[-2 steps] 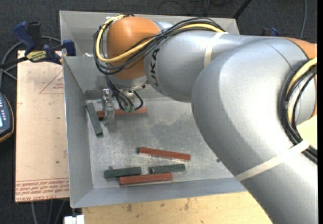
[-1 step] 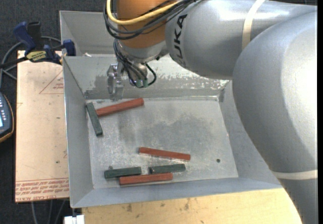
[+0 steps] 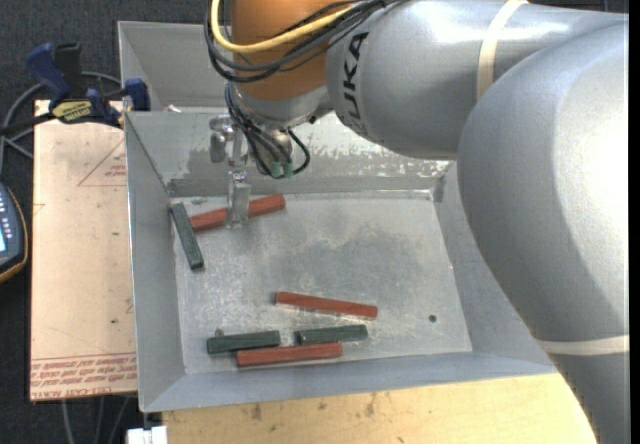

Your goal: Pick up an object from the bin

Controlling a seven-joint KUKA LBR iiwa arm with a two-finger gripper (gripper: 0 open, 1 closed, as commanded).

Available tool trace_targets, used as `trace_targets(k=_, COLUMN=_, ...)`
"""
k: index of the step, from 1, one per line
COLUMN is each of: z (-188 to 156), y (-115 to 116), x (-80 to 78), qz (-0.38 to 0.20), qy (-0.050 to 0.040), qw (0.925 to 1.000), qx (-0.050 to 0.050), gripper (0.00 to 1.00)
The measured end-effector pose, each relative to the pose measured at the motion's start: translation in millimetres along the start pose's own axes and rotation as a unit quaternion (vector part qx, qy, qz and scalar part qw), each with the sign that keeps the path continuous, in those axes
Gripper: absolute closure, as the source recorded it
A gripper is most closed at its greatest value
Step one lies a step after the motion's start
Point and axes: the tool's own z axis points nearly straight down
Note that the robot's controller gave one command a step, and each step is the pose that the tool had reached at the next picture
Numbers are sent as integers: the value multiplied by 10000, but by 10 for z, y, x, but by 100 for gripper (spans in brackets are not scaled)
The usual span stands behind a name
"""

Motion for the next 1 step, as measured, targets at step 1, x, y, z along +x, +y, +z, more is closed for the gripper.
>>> trace_targets(k=1, z=1377, y=-35, x=231, qz=-227, qy=33, qw=9997, qx=6, gripper=0)
